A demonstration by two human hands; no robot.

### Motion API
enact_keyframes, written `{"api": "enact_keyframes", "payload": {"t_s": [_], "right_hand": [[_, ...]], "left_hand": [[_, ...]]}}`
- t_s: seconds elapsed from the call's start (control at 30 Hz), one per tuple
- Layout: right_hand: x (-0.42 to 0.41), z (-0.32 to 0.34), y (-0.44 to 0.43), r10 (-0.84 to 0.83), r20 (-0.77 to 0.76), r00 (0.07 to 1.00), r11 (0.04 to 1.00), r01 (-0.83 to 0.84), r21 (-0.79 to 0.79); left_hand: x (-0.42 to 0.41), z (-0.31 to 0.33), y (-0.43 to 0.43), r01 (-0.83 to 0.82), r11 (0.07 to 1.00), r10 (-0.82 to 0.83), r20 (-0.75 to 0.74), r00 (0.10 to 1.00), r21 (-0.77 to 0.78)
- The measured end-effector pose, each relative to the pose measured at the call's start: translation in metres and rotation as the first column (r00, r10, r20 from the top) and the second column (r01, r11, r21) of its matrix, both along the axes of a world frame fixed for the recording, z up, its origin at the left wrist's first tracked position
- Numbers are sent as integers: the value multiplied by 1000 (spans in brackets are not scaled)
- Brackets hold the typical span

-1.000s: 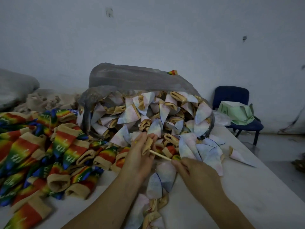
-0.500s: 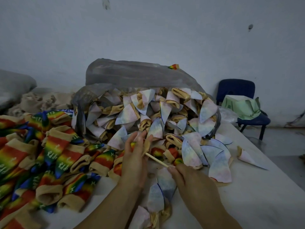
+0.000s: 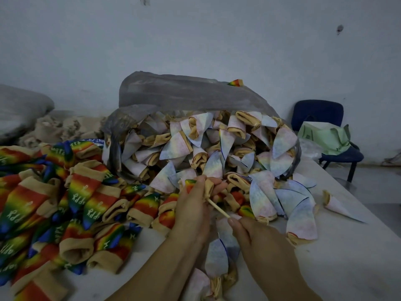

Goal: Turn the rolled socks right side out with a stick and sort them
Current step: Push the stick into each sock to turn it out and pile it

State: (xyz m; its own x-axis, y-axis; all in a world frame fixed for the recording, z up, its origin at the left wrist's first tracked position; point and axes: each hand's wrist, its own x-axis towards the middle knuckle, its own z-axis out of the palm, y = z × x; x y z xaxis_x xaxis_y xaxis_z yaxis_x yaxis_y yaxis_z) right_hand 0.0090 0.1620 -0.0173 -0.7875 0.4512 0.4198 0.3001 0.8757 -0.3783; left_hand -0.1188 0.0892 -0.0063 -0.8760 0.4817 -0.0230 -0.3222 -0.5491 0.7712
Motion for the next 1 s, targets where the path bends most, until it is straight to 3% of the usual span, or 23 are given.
{"api": "enact_keyframes", "payload": {"t_s": [0.1, 0.2, 0.33, 0.43, 0.7, 0.83, 1.0], "right_hand": [[-2, 0, -2, 65, -85, 994, 979, -80, -189], [-1, 1, 7, 114, -89, 989, 895, -141, -422], [6, 1, 22, 121, -67, 990, 904, -137, -405], [5, -2, 19, 130, -79, 988, 920, -150, -362], [3, -5, 18, 120, -86, 989, 935, -142, -325], [3, -5, 20, 98, -103, 990, 931, -128, -343], [4, -5, 21, 80, -110, 991, 921, -116, -373]], "left_hand": [[0, 4, 0, 20, 999, -22, -76, 997, -32], [3, 6, -2, 35, 995, -53, -202, 978, -91], [5, -1, -13, -95, 941, -66, -452, 889, -324], [3, -4, -18, -251, 897, -14, -591, 807, -364], [2, -10, -17, -237, 896, 23, -492, 870, -377], [2, -15, -16, -208, 876, -60, -527, 848, -434], [0, -9, -17, -181, 908, -58, -542, 839, -377]]}}
